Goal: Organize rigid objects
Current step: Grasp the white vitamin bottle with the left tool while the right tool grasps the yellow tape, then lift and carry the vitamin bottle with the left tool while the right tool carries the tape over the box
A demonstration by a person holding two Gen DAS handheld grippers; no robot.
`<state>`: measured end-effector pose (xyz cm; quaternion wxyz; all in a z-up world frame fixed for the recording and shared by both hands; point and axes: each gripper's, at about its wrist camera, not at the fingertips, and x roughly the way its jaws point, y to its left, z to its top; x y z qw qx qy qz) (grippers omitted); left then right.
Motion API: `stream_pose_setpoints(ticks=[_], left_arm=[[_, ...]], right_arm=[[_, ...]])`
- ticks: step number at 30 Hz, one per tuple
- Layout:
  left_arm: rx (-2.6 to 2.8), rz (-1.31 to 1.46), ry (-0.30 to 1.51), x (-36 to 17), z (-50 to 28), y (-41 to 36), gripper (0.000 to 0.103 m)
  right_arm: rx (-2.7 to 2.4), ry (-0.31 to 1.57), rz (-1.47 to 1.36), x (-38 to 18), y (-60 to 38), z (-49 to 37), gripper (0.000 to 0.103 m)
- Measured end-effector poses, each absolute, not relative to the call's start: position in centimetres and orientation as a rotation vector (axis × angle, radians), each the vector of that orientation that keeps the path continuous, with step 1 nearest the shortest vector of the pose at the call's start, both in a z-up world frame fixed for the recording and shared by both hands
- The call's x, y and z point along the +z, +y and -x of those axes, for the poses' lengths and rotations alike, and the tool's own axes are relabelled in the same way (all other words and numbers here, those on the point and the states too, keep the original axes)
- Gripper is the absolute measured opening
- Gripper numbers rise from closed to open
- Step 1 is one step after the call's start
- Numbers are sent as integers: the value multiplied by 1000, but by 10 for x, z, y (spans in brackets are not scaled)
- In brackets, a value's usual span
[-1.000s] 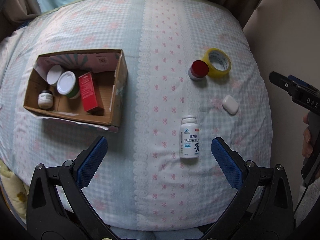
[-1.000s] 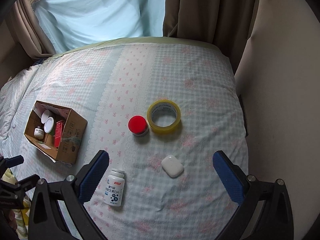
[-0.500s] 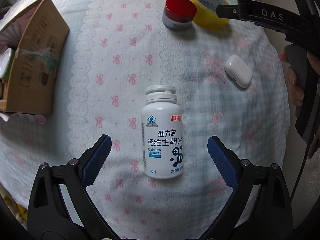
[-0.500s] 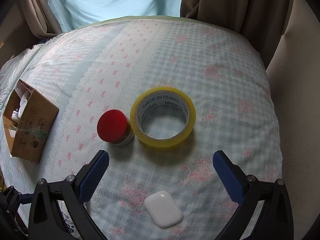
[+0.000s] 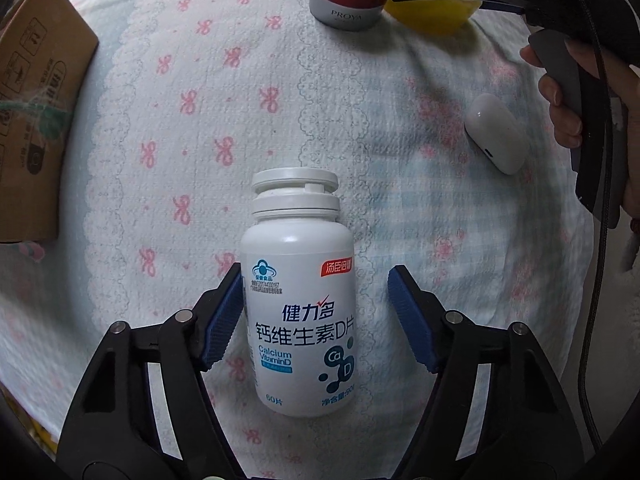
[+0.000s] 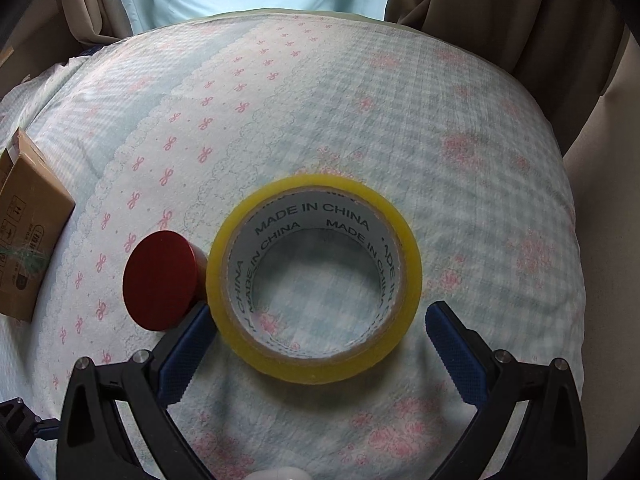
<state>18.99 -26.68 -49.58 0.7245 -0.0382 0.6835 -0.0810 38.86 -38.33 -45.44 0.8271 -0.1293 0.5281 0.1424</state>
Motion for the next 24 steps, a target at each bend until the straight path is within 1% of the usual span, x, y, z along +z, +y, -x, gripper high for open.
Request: stream_pose_setpoints(ticks=[3, 4, 5, 6, 7, 17, 24], left_arm=[[-170, 68, 1526, -502, -195, -275, 65], [-165, 64, 1524, -502, -196, -275, 59], [-158, 57, 1523, -502, -196, -275, 51], [-150, 49, 1523, -501, -201, -277, 47], [-157, 59, 1524, -502, -202, -273, 46], [-198, 109, 1523, -496, -206, -258, 46], [-227, 158, 1484, -465, -199, -240, 46]], right_arm=[[331, 1128, 267, -458, -382, -397, 103], [339, 1129, 266, -459, -382, -399, 103], [345, 1129, 264, -460, -381, -400, 100], [350, 1136, 262, -462, -380, -402, 98], [359, 1147, 255, -464, -380, -403, 97], [315, 1134, 232, -459, -380, -397, 95], [273, 1138, 158, -435, -391, -380, 95]])
